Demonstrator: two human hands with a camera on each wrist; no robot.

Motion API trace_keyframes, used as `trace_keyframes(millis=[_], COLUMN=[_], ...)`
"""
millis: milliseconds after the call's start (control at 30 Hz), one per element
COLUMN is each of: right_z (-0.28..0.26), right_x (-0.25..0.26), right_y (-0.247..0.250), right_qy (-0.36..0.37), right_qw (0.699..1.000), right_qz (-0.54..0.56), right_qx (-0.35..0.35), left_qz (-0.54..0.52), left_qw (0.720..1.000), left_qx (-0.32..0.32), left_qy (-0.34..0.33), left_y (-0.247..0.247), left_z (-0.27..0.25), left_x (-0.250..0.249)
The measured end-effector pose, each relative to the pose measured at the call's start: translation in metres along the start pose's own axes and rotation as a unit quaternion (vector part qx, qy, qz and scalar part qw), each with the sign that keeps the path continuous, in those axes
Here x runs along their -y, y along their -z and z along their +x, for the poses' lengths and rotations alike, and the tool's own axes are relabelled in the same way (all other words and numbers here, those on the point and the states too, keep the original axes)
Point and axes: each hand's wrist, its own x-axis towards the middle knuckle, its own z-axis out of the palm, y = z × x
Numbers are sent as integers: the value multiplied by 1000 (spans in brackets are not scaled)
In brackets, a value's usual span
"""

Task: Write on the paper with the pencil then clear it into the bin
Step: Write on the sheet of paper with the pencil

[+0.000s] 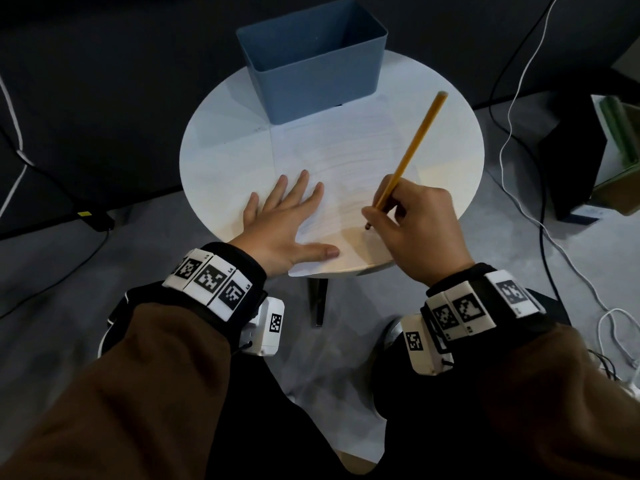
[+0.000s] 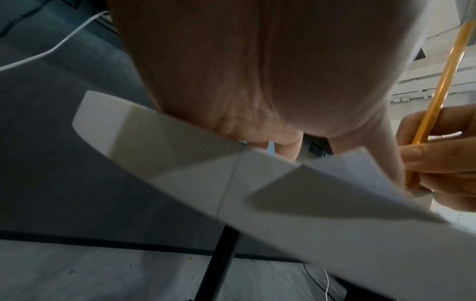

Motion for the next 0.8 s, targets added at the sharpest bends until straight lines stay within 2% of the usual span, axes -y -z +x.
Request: trace_keyframes(millis=[133,333,533,667,800], right_z=[-2,-2,-5,-2,0], right_x=[-3,-14,-1,-19,-28], right_y=[0,17,-3,13,22], right_qy=[-6,-41,-12,-52,-63], right_qw=[1000,998,1000,996,994], right_qz=[-13,-12,-6,-32,-31], right_qx=[5,-54,-24,-57,-84], left_qz=[-3,-1,0,3,10], left_qw=[1000,1000,1000,1000,1000], left_qx=[-1,2,1,1,3], left_qy=[1,5,1,4,7], left_y=[0,1,0,0,1], left_z=[-1,-1,-1,-2,-1], left_x=[-1,-1,-1,0,-1])
